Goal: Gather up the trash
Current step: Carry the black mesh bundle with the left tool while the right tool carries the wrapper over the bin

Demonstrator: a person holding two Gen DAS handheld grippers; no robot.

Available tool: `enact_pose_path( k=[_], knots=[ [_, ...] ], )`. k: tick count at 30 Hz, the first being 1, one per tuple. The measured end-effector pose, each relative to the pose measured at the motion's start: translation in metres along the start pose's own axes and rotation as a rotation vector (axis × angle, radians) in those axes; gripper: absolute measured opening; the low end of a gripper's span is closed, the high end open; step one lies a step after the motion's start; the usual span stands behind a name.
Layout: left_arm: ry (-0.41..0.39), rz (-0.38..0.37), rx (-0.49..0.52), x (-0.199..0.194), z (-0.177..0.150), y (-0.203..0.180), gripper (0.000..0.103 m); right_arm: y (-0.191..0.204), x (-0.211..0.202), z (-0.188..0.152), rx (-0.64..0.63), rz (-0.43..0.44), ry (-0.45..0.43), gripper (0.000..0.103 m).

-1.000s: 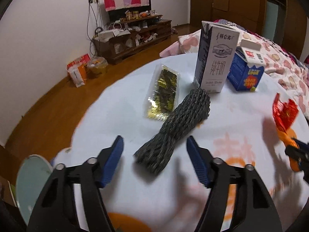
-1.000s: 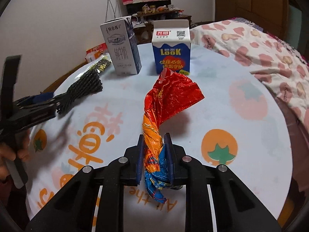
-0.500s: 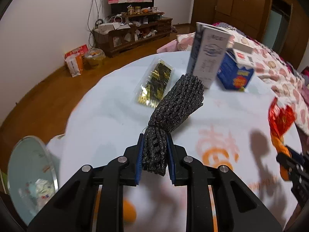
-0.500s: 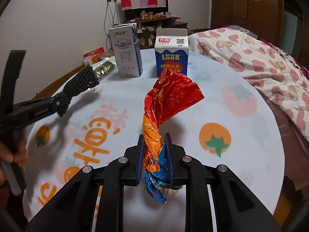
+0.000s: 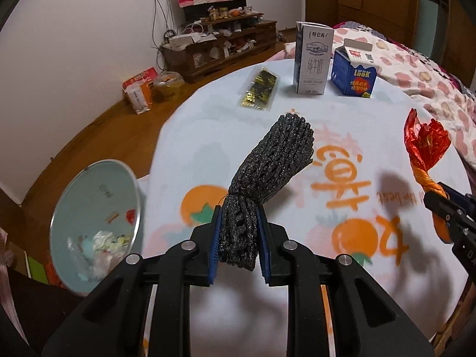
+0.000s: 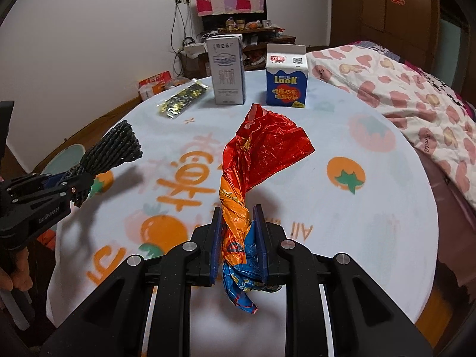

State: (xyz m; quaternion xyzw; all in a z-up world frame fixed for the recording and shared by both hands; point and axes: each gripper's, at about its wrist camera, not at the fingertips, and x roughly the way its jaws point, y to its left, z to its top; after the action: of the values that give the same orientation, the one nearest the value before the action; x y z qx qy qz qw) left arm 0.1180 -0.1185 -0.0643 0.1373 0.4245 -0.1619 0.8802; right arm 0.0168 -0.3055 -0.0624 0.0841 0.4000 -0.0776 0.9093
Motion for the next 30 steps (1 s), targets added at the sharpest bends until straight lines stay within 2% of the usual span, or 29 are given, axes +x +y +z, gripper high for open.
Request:
enact_pose_path(
  k=[16,30],
  knots=[
    [-0.010,0.007,-0.040,-0.034,-0.040,0.019,0.022,0.041,-0.028,-0.026,-0.042,0.033,0.001,0.021],
    [-0.026,0.007,-0.070,-0.052,-0.056,0.036,0.022,0.067,-0.039,-0.036,-0.087,0.063,0.000,0.021]
  ],
)
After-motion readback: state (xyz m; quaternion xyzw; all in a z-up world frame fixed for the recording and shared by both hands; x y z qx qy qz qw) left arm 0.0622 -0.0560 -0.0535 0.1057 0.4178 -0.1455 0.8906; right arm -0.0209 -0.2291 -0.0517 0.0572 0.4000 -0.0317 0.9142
